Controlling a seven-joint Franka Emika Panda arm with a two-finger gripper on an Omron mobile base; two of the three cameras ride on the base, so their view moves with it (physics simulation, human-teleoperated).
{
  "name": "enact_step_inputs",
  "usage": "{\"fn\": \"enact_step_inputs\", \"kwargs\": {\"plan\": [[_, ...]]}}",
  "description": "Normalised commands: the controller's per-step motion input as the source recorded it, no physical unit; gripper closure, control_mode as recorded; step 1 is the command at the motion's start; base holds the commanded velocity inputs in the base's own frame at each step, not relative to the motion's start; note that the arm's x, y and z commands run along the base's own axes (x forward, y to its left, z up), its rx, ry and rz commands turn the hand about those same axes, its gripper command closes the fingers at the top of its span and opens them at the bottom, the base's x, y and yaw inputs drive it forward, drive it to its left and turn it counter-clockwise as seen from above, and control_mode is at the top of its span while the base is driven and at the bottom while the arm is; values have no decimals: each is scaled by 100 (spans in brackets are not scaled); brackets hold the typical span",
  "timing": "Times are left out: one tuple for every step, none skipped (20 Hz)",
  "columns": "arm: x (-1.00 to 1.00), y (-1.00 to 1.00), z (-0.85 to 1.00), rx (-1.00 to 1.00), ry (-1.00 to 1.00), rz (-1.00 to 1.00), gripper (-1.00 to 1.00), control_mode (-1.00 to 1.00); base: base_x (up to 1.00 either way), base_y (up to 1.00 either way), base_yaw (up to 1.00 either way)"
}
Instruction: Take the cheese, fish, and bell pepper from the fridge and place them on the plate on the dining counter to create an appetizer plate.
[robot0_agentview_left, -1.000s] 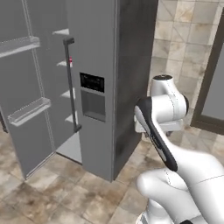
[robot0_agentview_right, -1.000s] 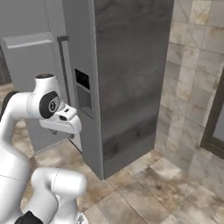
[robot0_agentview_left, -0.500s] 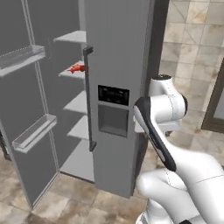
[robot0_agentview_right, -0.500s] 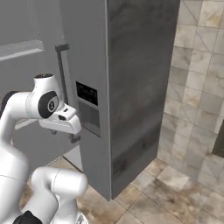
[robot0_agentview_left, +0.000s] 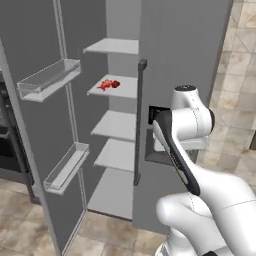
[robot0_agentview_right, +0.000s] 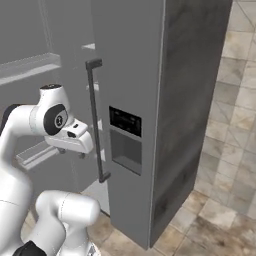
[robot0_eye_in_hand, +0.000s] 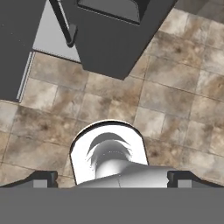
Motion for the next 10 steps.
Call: {"fn": "enact_step_inputs", "kwargs": {"plan": [[0,0,0,0,0,0,-100,100,52,61,-12],[0,0,0,0,0,0,-100,100,48,61,-11],[0,0,0,0,0,0,-100,100,47,58,-11],[0,0,0,0,0,0,-100,100,47,54,-11],[0,0,0,0,0,0,-100,100,49,51,-13],[0,0,0,0,0,0,-100,100,54,46,-14],[0,0,0,0,0,0,-100,100,54,42,-16],[0,0,0,0,0,0,-100,100,53,41,-17],[0,0,0,0,0,0,-100,100,56,37,-19],[0,0,0,0,0,0,-100,100,59,31,-21]]}}
